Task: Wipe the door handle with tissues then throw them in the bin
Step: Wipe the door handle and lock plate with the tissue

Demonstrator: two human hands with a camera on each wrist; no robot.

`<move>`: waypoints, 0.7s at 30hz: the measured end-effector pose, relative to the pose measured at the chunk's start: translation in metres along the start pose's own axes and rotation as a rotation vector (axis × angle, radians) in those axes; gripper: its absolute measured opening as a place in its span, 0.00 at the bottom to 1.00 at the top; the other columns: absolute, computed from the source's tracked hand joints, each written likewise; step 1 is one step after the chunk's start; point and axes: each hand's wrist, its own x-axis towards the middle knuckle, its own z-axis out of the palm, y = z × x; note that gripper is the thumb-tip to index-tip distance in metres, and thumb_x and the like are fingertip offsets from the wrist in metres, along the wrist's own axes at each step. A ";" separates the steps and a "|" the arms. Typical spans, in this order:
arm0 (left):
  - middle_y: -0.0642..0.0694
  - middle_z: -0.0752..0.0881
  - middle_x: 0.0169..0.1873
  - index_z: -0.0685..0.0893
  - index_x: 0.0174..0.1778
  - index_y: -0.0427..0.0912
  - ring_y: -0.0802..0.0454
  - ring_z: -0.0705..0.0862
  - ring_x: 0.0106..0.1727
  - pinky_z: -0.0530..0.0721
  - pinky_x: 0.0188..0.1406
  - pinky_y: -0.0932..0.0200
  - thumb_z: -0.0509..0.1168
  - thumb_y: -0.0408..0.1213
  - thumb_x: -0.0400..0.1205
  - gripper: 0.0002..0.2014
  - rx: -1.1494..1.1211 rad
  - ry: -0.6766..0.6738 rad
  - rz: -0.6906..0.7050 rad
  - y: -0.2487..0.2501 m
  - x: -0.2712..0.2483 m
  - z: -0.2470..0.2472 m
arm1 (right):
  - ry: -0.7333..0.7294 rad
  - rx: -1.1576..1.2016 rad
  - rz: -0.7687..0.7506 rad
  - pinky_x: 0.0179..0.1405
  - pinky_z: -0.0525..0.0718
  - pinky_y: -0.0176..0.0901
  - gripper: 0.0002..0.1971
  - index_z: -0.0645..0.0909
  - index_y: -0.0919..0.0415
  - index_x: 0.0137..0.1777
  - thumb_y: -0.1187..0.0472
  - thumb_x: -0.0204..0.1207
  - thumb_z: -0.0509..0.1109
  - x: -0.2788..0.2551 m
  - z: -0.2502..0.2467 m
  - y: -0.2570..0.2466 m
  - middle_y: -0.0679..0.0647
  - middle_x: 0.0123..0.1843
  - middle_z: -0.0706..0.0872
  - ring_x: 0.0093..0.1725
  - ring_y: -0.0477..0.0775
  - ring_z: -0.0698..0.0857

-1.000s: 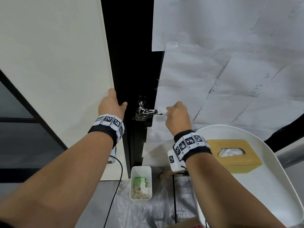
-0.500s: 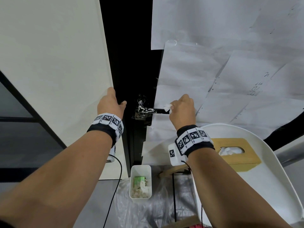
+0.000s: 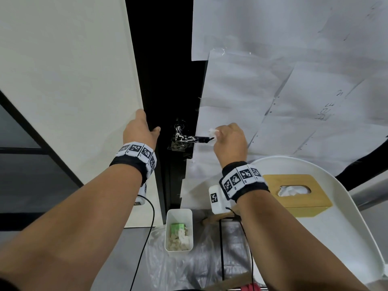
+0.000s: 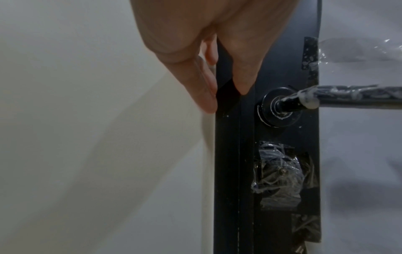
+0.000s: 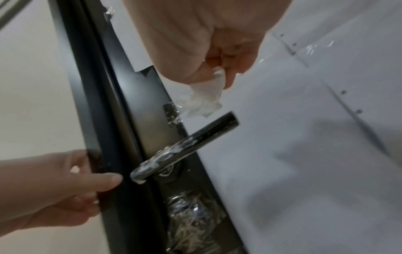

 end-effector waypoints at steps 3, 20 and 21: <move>0.43 0.77 0.30 0.69 0.51 0.39 0.44 0.75 0.29 0.70 0.27 0.56 0.71 0.43 0.78 0.18 -0.007 0.006 0.000 0.000 0.000 0.000 | 0.012 -0.031 0.073 0.47 0.77 0.49 0.13 0.86 0.59 0.55 0.67 0.80 0.61 0.004 -0.004 0.015 0.59 0.51 0.84 0.53 0.62 0.79; 0.41 0.80 0.33 0.70 0.52 0.39 0.42 0.78 0.31 0.72 0.28 0.54 0.70 0.43 0.78 0.18 0.000 0.000 -0.004 0.000 -0.001 0.000 | 0.077 0.028 0.035 0.30 0.83 0.52 0.09 0.81 0.71 0.50 0.78 0.72 0.63 -0.017 0.033 0.007 0.65 0.53 0.76 0.33 0.68 0.79; 0.41 0.80 0.33 0.69 0.52 0.39 0.42 0.78 0.31 0.72 0.28 0.54 0.71 0.44 0.78 0.18 0.001 -0.001 -0.004 0.000 -0.001 0.001 | 0.094 0.032 0.029 0.28 0.82 0.52 0.08 0.81 0.71 0.49 0.77 0.72 0.64 -0.017 0.033 0.007 0.66 0.52 0.76 0.31 0.68 0.78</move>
